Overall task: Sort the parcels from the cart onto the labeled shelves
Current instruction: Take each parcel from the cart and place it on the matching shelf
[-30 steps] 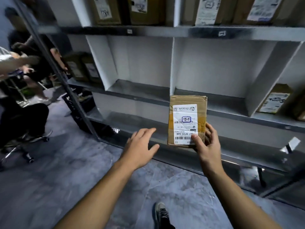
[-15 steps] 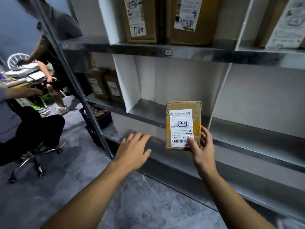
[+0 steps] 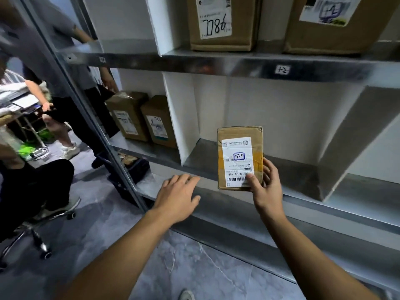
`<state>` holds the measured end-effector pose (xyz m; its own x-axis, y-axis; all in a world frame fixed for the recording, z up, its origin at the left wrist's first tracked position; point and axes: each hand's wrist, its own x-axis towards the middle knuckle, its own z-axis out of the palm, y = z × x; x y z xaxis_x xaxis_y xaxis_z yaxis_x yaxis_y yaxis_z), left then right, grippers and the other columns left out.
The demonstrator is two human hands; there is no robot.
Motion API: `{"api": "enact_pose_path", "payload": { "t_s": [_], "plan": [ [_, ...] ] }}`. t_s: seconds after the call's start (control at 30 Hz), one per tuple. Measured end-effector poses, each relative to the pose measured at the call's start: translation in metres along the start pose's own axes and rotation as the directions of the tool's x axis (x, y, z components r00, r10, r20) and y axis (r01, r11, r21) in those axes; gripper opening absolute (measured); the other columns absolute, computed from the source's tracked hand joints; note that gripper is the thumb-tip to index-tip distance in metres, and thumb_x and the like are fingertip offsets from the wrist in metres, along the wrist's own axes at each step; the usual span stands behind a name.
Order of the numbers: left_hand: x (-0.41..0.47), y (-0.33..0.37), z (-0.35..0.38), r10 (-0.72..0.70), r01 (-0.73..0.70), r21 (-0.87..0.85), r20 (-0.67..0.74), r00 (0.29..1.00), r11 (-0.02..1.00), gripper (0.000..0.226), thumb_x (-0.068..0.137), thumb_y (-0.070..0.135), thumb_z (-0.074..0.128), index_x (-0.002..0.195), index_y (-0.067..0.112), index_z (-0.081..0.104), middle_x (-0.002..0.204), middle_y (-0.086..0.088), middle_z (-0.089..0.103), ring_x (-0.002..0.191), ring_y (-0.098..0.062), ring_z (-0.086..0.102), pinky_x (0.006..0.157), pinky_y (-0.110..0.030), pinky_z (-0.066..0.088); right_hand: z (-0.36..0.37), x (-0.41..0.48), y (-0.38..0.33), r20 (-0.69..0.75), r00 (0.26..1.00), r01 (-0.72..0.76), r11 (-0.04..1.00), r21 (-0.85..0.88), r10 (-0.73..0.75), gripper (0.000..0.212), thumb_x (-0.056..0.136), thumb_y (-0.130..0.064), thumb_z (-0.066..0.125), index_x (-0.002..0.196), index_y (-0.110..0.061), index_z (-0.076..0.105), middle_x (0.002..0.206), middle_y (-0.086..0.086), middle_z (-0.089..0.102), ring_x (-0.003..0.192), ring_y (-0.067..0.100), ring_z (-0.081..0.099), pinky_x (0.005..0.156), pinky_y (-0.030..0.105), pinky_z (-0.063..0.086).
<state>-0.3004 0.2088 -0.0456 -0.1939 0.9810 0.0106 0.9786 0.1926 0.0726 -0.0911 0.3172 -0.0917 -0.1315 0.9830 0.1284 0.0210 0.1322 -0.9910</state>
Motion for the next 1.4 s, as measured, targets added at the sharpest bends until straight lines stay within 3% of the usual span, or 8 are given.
{"api": "enact_pose_path", "payload": {
  "t_s": [0.13, 0.3, 0.53, 0.77, 0.97, 1.13, 1.2, 1.4],
  "plan": [
    [0.039, -0.038, -0.005, 0.093, -0.093, -0.022, 0.014, 0.996, 0.995, 0.057, 0.097, 0.045, 0.047, 0.149, 0.030, 0.027, 0.150, 0.004, 0.036, 0.135, -0.022, 0.034, 0.110, -0.039, 0.030, 0.043, 0.021, 0.004, -0.087, 0.996, -0.037, 0.999, -0.020, 0.035, 0.055, 0.093, -0.029, 0.068, 0.140, -0.040, 0.041, 0.140, -0.005, 0.055, 0.127, 0.012, 0.055, 0.103, 0.051, 0.051],
    [0.081, -0.067, -0.005, 0.211, -0.208, -0.081, 0.038, 0.977, 0.975, 0.055, 0.098, 0.043, 0.046, 0.148, 0.030, 0.028, 0.149, 0.004, 0.035, 0.134, -0.020, 0.033, 0.109, -0.038, 0.030, 0.077, 0.055, 0.006, -0.177, 0.983, -0.047, 0.997, -0.057, 0.036, 0.058, 0.094, -0.028, 0.068, 0.145, -0.034, 0.040, 0.141, -0.006, 0.055, 0.127, 0.011, 0.054, 0.105, 0.047, 0.050],
    [0.118, -0.085, 0.002, 0.261, -0.250, -0.144, 0.070, 0.963, 0.958, 0.054, 0.098, 0.045, 0.045, 0.148, 0.031, 0.030, 0.147, 0.007, 0.037, 0.132, -0.017, 0.035, 0.107, -0.037, 0.032, 0.107, 0.097, 0.029, -0.260, 0.962, -0.121, 0.984, -0.134, 0.083, 0.058, 0.088, -0.049, 0.065, 0.140, -0.046, 0.039, 0.142, -0.005, 0.054, 0.133, 0.019, 0.051, 0.107, 0.054, 0.047],
    [0.146, -0.102, 0.010, 0.258, -0.236, -0.212, 0.080, 0.963, 0.948, 0.053, 0.098, 0.046, 0.045, 0.147, 0.034, 0.030, 0.145, 0.013, 0.036, 0.130, -0.013, 0.035, 0.107, -0.035, 0.034, 0.114, 0.124, 0.051, -0.247, 0.961, -0.165, 0.975, -0.152, 0.124, 0.059, 0.092, -0.039, 0.068, 0.141, -0.047, 0.036, 0.145, -0.002, 0.050, 0.133, 0.021, 0.051, 0.107, 0.053, 0.047],
    [0.161, -0.110, 0.015, 0.264, -0.240, -0.256, 0.063, 0.962, 0.936, 0.053, 0.098, 0.045, 0.046, 0.148, 0.035, 0.031, 0.143, 0.014, 0.037, 0.130, -0.009, 0.036, 0.106, -0.032, 0.033, 0.115, 0.131, 0.067, -0.195, 0.965, -0.201, 0.972, -0.126, 0.174, 0.079, 0.084, -0.022, 0.080, 0.146, -0.040, 0.034, 0.145, -0.006, 0.053, 0.131, 0.013, 0.053, 0.107, 0.039, 0.048],
    [0.166, -0.114, 0.016, 0.281, -0.255, -0.283, 0.056, 0.958, 0.925, 0.053, 0.098, 0.045, 0.047, 0.148, 0.033, 0.033, 0.143, 0.013, 0.037, 0.131, -0.010, 0.035, 0.108, -0.033, 0.033, 0.121, 0.142, 0.068, -0.196, 0.962, -0.216, 0.970, -0.115, 0.191, 0.073, 0.087, -0.011, 0.076, 0.146, -0.028, 0.036, 0.128, -0.010, 0.057, 0.117, 0.008, 0.057, 0.087, 0.014, 0.049],
    [0.166, -0.116, 0.016, 0.295, -0.270, -0.281, 0.051, 0.954, 0.921, 0.053, 0.098, 0.046, 0.046, 0.148, 0.033, 0.032, 0.143, 0.013, 0.037, 0.131, -0.010, 0.034, 0.108, -0.032, 0.031, 0.124, 0.145, 0.070, -0.193, 0.960, -0.226, 0.967, -0.120, 0.200, 0.069, 0.089, -0.010, 0.074, 0.145, -0.027, 0.037, 0.122, -0.011, 0.057, 0.113, 0.009, 0.058, 0.081, 0.010, 0.047],
    [0.163, -0.120, 0.020, 0.324, -0.294, -0.286, 0.064, 0.944, 0.912, 0.053, 0.098, 0.046, 0.046, 0.147, 0.033, 0.033, 0.142, 0.014, 0.037, 0.130, -0.011, 0.034, 0.109, -0.036, 0.031, 0.125, 0.148, 0.071, -0.185, 0.960, -0.245, 0.954, -0.176, 0.212, 0.067, 0.090, -0.010, 0.072, 0.144, -0.029, 0.037, 0.124, -0.006, 0.060, 0.115, 0.014, 0.060, 0.097, 0.031, 0.052]
  ]
}}
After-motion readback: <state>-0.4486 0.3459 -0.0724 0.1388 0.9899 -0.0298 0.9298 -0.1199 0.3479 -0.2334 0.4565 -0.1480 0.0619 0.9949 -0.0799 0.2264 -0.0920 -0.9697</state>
